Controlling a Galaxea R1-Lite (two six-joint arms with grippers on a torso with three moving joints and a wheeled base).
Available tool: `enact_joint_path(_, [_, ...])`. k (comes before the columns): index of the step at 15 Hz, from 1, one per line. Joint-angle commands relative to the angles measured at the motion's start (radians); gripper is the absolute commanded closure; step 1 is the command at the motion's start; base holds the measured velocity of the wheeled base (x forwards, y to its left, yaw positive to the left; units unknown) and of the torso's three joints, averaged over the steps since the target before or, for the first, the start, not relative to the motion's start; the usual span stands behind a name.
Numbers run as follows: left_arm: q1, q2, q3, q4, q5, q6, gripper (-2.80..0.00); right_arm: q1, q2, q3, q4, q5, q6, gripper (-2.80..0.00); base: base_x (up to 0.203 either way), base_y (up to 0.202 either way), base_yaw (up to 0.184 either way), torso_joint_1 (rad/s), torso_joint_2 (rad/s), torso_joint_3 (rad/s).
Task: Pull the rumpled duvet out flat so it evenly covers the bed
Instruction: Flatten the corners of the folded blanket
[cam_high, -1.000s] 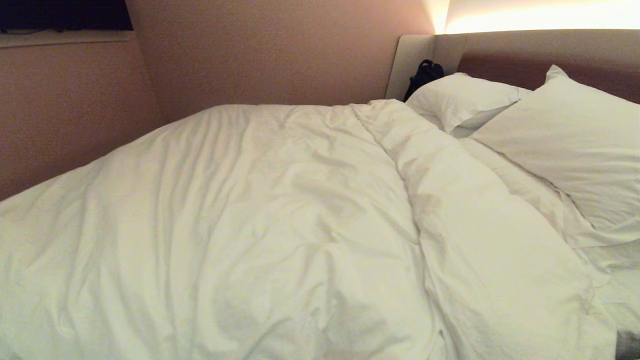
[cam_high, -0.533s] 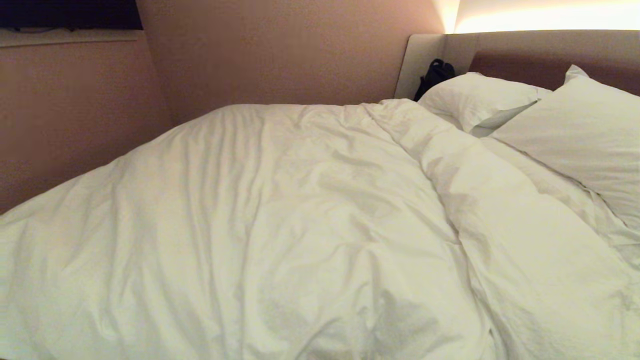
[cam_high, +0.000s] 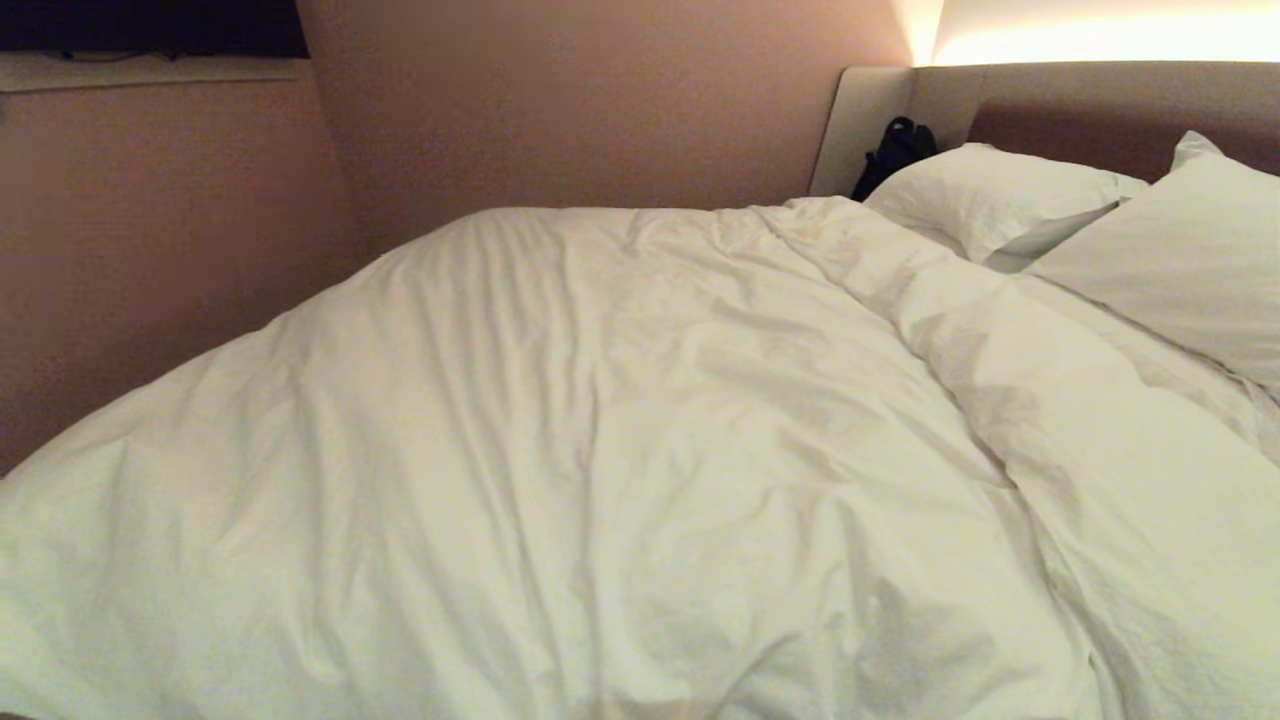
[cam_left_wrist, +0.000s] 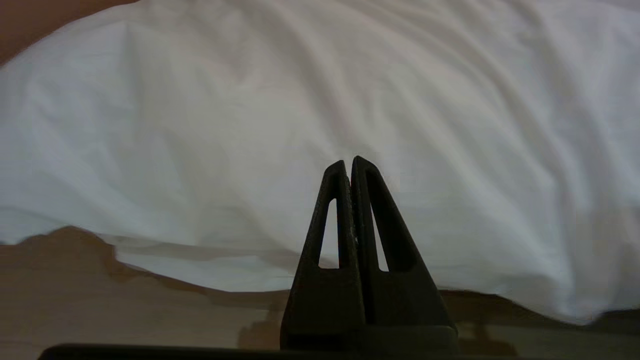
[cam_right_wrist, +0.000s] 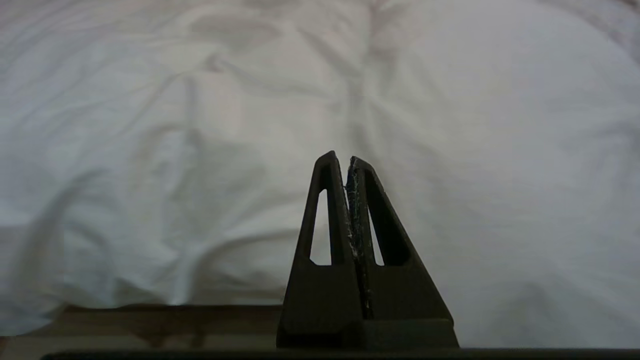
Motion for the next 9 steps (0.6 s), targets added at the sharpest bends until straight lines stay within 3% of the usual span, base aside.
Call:
enact_joint_path(1, [0.000, 0.001, 0.000, 0.000, 0.000, -0.002, 0.00, 0.000, 0.000, 0.000, -0.001, 0.000, 0.000, 0.00, 0.000, 0.201, 0.001, 0.002, 0.01, 0.002])
enact_joint_path(9, [0.000, 0.001, -0.001, 0.000, -0.002, 0.003, 0.00, 0.000, 0.000, 0.000, -0.001, 0.000, 0.000, 0.00, 0.000, 0.194, -0.001, 0.003, 0.00, 0.002])
